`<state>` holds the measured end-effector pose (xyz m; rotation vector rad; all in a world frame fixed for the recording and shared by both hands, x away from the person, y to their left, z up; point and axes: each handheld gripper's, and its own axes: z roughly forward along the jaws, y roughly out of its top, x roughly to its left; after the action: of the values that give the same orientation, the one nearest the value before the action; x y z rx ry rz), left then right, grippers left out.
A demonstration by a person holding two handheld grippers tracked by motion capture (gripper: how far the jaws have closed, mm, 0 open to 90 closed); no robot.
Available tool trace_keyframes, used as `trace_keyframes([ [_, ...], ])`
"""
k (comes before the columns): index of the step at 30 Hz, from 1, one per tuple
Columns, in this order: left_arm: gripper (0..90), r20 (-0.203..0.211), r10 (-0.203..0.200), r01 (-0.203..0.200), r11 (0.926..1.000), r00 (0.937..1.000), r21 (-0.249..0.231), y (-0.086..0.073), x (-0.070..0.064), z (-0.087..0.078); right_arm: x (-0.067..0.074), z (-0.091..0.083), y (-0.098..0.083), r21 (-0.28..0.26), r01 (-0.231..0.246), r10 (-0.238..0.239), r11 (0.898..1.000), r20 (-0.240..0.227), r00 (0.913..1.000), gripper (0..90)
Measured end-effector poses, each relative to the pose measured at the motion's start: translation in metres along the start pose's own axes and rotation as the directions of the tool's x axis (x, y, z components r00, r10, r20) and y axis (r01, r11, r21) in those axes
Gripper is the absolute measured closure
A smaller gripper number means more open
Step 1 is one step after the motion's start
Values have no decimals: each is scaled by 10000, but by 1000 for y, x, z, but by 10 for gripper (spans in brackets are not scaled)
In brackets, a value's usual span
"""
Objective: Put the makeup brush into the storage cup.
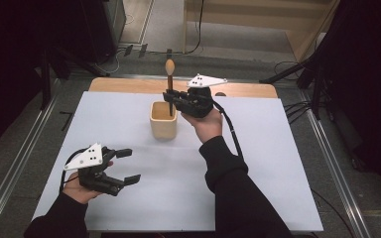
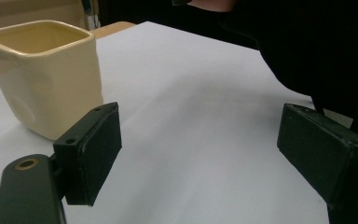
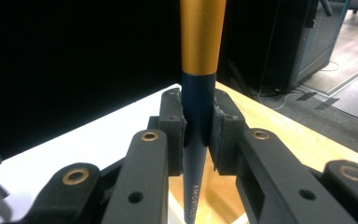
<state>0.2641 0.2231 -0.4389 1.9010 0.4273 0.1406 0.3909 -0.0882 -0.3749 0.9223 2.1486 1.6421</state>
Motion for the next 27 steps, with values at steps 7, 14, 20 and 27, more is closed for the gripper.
trace_keyframes([
  [7, 144, -20, 31, -31, 10000, 10000, -43, 1, -1, 0, -8, 10, -2, -4, -21, 21, 10000, 268, 9996, 784],
  [14, 143, 18, 57, -57, 10000, 10000, -35, 1, -1, 1, -14, 21, -4, -23, -119, 120, 9999, 582, 9982, 783],
  [20, 144, 72, 92, -92, 10000, 9999, 10, 1, -1, 1, -13, 31, -7, -25, -144, 145, 9999, 779, 9969, 783],
  [27, 143, 124, 34, -34, 10000, 9999, 3, 0, -1, 2, -14, 40, -11, 16, -204, 202, 9998, 868, 9960, 783],
])
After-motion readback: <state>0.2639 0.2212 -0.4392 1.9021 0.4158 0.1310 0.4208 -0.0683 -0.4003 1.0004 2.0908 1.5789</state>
